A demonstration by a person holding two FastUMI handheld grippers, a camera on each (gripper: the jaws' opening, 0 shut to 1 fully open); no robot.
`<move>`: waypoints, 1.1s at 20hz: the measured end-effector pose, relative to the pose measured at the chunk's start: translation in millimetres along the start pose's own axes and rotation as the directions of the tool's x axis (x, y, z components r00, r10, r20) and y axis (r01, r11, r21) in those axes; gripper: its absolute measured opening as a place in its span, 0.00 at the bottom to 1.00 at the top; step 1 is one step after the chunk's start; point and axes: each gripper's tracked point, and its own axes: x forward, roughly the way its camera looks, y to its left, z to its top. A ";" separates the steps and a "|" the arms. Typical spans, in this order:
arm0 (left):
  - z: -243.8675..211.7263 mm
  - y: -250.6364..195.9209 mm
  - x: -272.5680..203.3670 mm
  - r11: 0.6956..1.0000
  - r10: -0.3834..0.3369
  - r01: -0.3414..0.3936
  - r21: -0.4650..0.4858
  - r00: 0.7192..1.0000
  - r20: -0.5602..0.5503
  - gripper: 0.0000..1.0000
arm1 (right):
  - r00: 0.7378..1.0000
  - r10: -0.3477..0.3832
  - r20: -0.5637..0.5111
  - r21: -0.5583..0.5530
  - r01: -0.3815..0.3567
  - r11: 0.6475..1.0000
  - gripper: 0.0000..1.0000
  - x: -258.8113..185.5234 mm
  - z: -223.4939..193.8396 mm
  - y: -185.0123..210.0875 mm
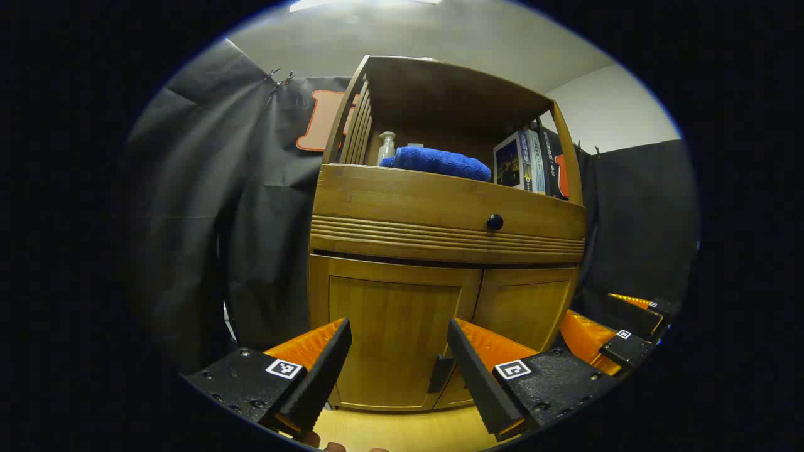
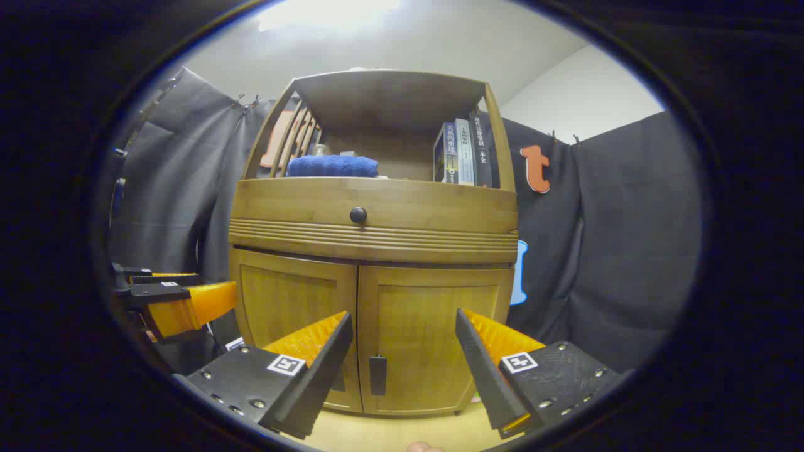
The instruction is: Open the right door of the double-door shoe cabinet with the right hand, and open the left door with the left hand.
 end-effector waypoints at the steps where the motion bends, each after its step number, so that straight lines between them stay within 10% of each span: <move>1: 0.4 0.0 1.3 1.000 0.000 0.000 0.002 1.000 0.002 0.92 | 1.000 0.002 0.000 0.004 -0.002 1.000 0.98 1.4 0.2 -0.3; 22: 4.4 2.5 5.1 1.000 0.021 -0.020 -0.018 0.999 0.034 0.92 | 1.000 0.021 -0.017 0.020 -0.021 1.000 0.99 15.1 -12.7 1.0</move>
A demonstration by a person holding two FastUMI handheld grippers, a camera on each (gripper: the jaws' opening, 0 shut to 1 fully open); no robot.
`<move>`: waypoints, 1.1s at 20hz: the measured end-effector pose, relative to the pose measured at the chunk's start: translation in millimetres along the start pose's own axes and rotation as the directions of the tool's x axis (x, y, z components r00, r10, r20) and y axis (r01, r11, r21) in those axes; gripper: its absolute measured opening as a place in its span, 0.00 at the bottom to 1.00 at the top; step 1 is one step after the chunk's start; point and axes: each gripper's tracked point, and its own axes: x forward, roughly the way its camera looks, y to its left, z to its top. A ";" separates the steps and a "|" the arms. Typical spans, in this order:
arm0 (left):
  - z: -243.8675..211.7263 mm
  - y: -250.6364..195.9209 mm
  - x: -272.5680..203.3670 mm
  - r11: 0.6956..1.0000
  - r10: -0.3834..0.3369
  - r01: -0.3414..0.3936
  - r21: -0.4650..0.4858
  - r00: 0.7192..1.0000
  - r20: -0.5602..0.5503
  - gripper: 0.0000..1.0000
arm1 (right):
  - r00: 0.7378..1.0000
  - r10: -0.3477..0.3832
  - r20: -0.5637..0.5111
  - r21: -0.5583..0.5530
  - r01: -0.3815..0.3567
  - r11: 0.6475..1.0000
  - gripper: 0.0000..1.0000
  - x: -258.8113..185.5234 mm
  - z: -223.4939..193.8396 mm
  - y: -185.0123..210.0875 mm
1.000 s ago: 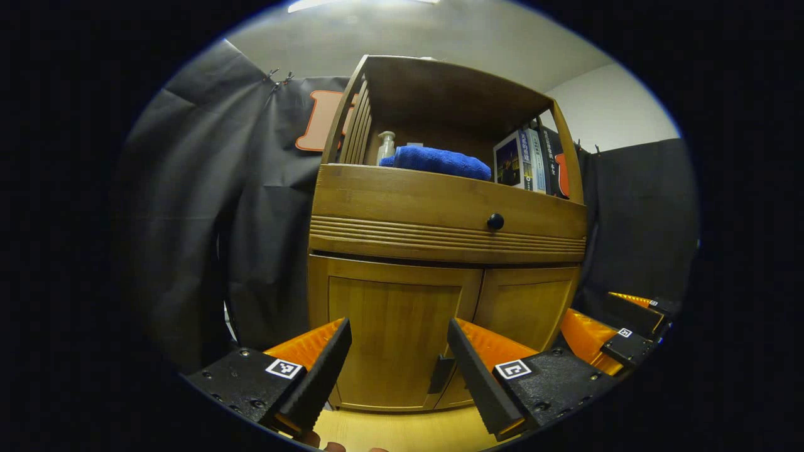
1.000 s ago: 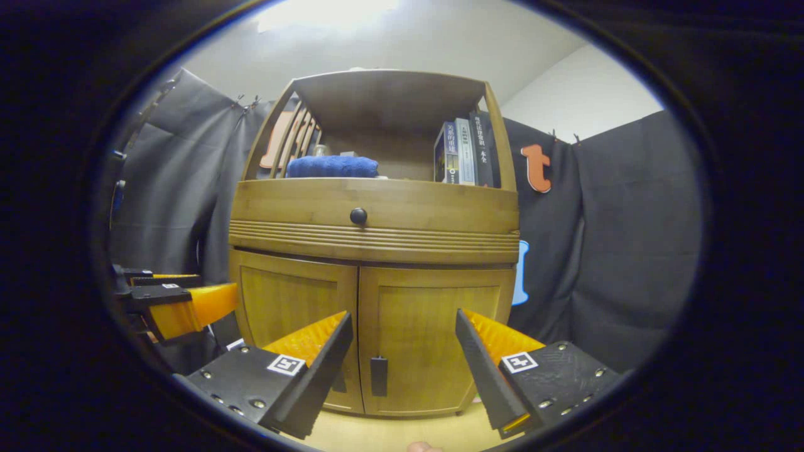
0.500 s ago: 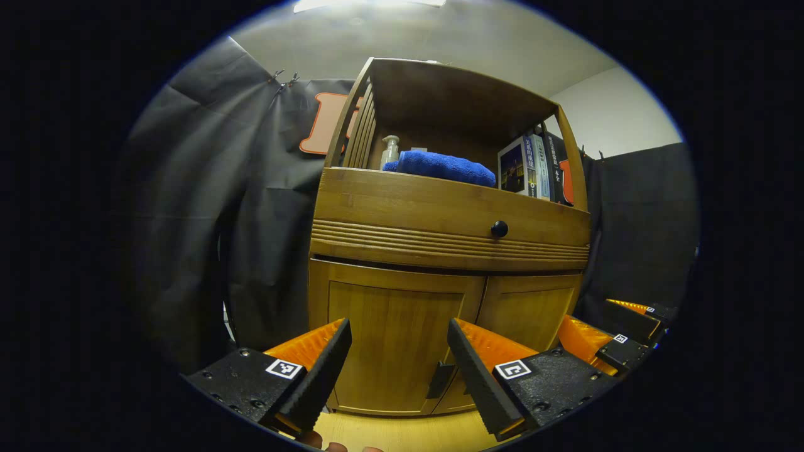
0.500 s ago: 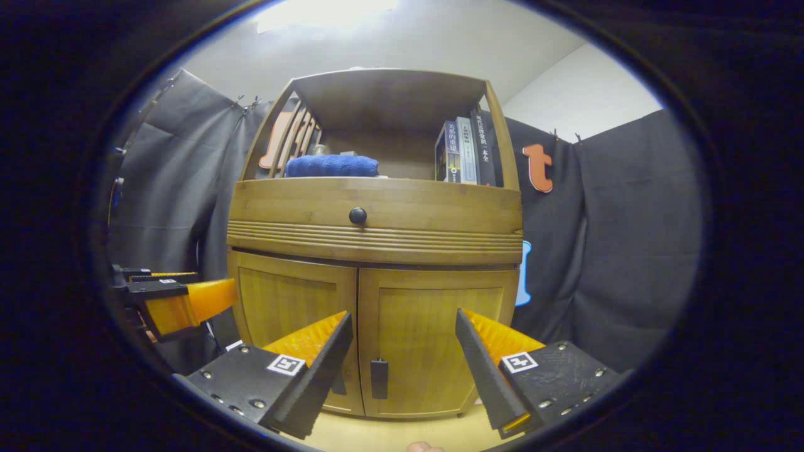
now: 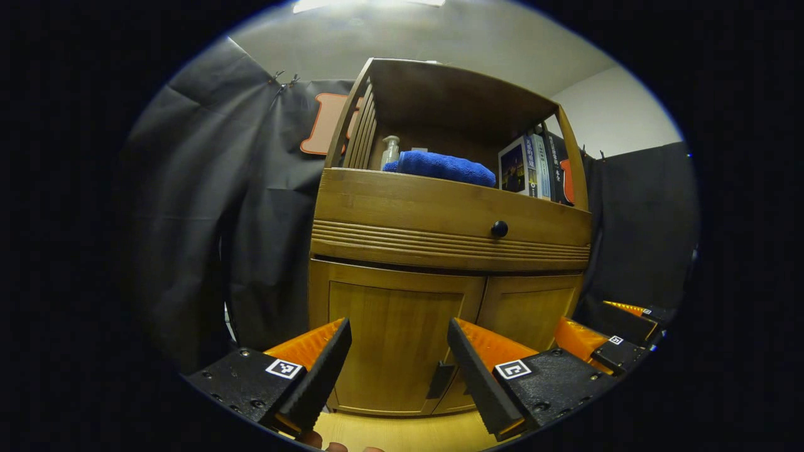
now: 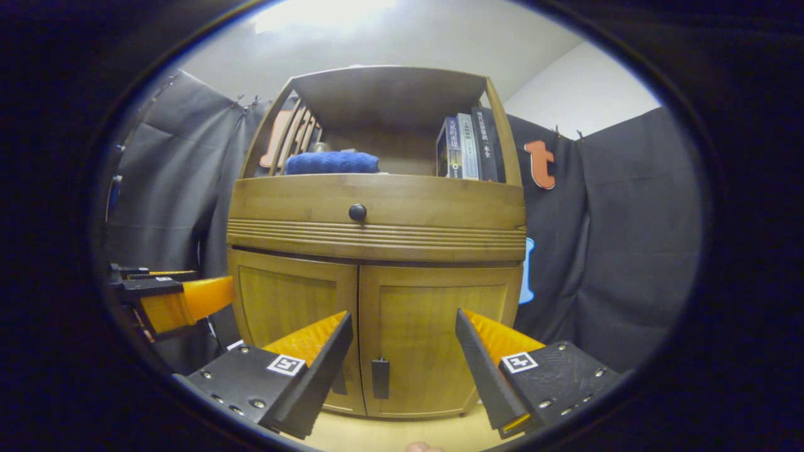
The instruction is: Open the right door of the double-door shoe cabinet with the right hand, and open the left door with the left hand.
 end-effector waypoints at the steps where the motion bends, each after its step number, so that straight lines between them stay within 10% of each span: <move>1: 0.2 1.5 -1.2 1.000 0.003 -0.003 -0.003 1.000 0.001 0.96 | 1.000 0.003 -0.014 0.007 -0.003 1.000 0.99 2.1 -7.4 1.2; 10: -0.5 33.5 -11.5 0.999 0.045 -0.045 -0.002 0.999 -0.003 0.96 | 0.976 0.032 -0.217 -0.017 -0.037 0.999 0.97 55.8 -112.1 28.0; 22: -1.7 77.0 -9.7 0.992 0.128 -0.128 0.016 0.992 -0.006 0.96 | 0.930 0.041 -0.366 0.022 -0.036 0.999 0.46 117.3 -187.6 39.9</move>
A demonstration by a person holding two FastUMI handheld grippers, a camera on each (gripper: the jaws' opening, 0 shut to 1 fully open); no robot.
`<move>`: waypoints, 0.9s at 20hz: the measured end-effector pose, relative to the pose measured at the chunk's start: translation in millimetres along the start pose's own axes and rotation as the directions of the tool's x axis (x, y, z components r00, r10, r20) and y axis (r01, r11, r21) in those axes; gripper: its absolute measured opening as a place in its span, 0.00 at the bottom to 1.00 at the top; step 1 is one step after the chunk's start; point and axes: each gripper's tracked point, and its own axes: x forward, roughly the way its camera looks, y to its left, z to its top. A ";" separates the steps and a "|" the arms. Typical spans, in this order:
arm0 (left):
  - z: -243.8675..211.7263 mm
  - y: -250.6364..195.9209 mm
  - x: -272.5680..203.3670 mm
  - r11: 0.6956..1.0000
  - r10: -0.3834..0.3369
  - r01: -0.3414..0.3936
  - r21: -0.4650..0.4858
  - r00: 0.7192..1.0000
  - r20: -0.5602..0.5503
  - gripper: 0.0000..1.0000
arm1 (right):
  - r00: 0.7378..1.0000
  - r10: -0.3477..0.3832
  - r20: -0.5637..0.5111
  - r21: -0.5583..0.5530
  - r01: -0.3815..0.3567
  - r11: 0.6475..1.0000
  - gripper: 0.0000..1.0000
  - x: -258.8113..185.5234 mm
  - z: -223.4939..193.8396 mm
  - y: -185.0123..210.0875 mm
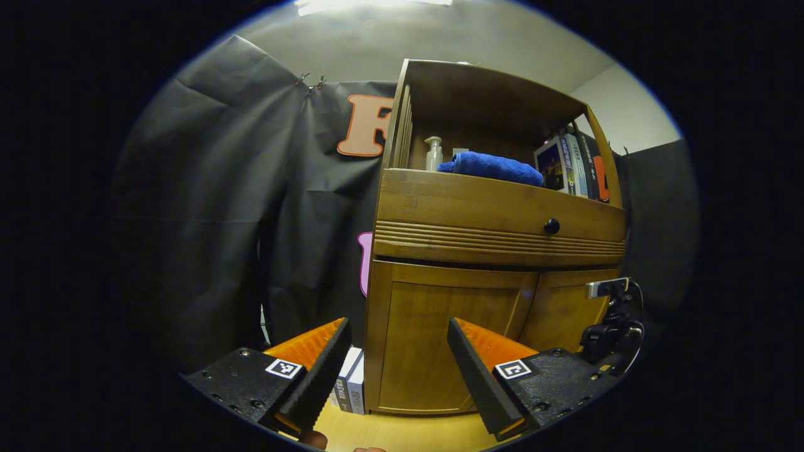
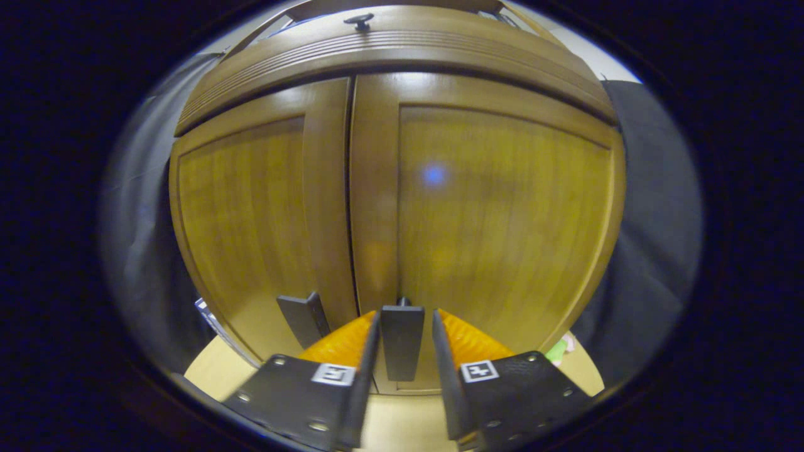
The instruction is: Open the right door of the double-door shoe cabinet with the right hand, and open the left door with the left hand.
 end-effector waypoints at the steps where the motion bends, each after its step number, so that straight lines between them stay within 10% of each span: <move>1: -0.9 0.3 0.1 1.000 0.000 0.000 -0.004 1.000 -0.002 0.96 | 1.000 -0.008 -0.004 0.008 0.008 1.000 0.36 -5.1 0.8 1.8; 8: -7.7 -3.2 -2.0 0.999 -0.013 0.012 -0.030 1.000 -0.018 0.96 | 0.999 -0.022 -0.039 0.034 0.023 0.999 0.21 2.3 -5.7 -0.3; 18: -14.6 -13.1 -11.1 0.998 -0.053 0.051 -0.044 0.998 -0.033 0.96 | 0.998 -0.063 0.002 0.065 0.063 0.996 0.25 -46.5 -23.1 -14.9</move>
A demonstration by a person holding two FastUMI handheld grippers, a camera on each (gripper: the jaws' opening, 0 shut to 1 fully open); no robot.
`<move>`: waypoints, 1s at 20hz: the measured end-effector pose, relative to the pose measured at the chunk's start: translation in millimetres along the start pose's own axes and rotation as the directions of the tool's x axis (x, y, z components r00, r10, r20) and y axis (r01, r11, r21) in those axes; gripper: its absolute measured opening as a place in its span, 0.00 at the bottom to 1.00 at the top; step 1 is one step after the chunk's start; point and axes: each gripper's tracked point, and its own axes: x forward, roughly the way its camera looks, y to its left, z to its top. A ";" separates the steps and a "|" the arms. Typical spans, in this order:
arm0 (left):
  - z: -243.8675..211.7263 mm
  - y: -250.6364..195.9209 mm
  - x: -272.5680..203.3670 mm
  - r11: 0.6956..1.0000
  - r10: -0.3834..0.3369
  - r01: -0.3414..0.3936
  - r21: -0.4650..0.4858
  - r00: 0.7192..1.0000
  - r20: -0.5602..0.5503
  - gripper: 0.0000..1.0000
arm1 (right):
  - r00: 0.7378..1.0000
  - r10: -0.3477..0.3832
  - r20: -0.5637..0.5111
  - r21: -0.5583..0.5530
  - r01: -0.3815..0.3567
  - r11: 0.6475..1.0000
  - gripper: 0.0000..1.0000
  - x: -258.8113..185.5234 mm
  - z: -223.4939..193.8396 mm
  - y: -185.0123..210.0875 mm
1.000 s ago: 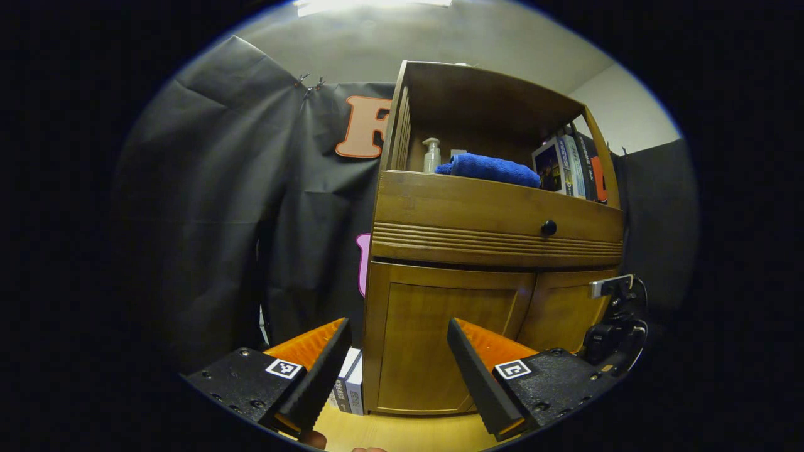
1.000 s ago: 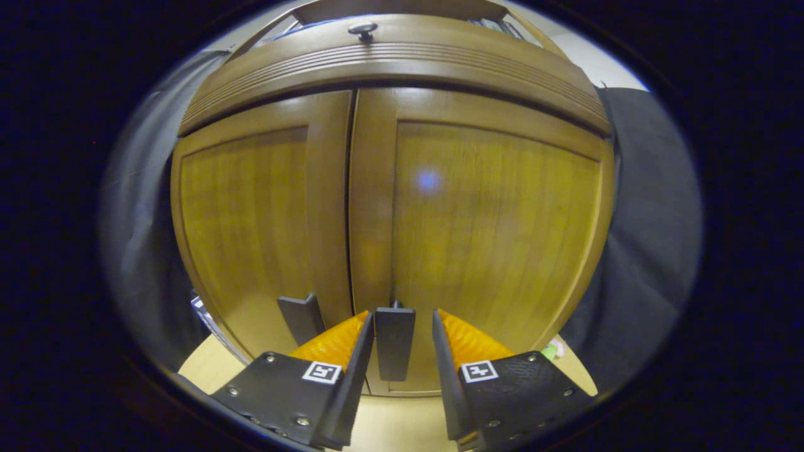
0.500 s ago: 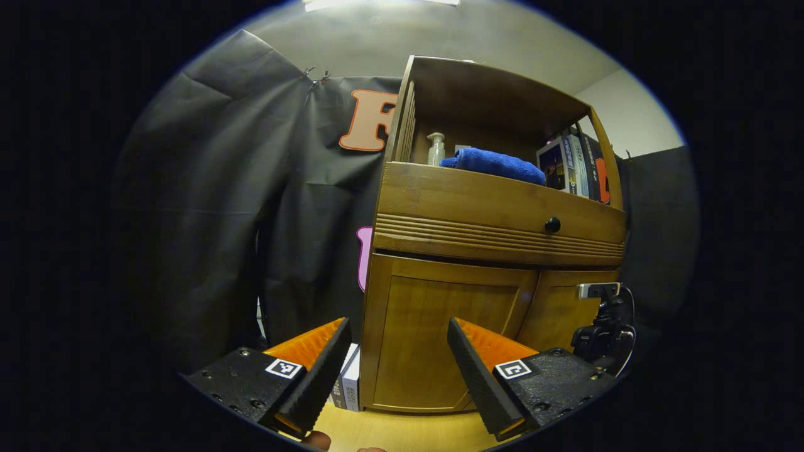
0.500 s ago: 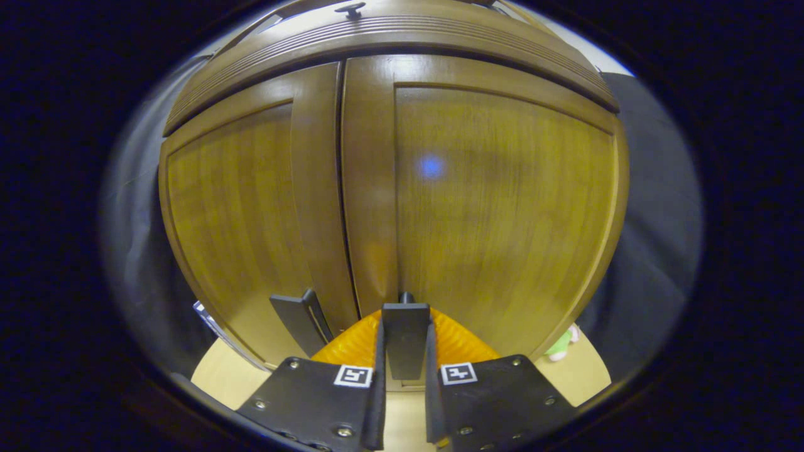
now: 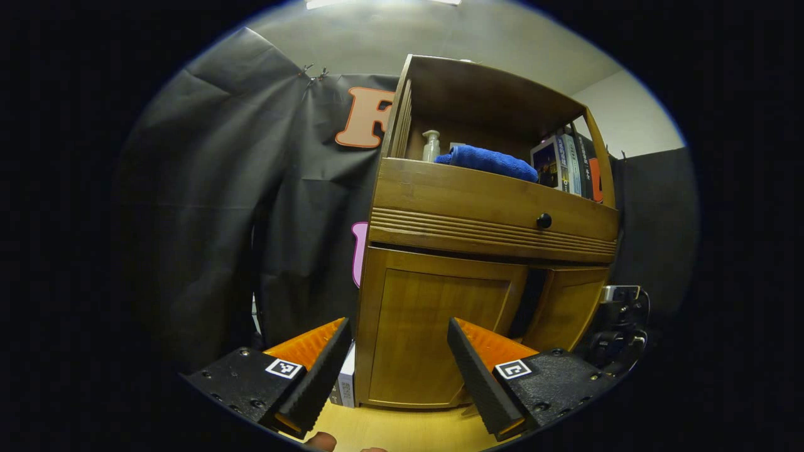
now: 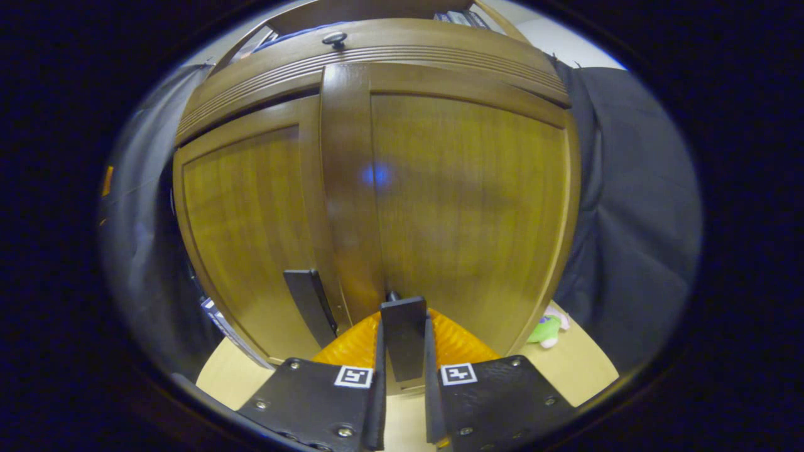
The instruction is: Open the right door of the double-door shoe cabinet with the right hand, and open the left door with the left hand.
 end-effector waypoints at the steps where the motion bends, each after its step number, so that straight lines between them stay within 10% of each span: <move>1: -1.7 -4.7 -0.7 1.000 -0.011 0.011 -0.001 1.000 -0.004 0.96 | 1.000 -0.003 0.000 0.004 0.003 1.000 0.25 -3.0 -1.5 -1.8; 20: -23.6 -87.4 -6.7 0.975 -0.223 0.223 -0.006 0.974 -0.040 0.96 | 0.990 -0.142 -0.010 0.096 0.142 0.985 0.24 -93.3 -25.4 -82.3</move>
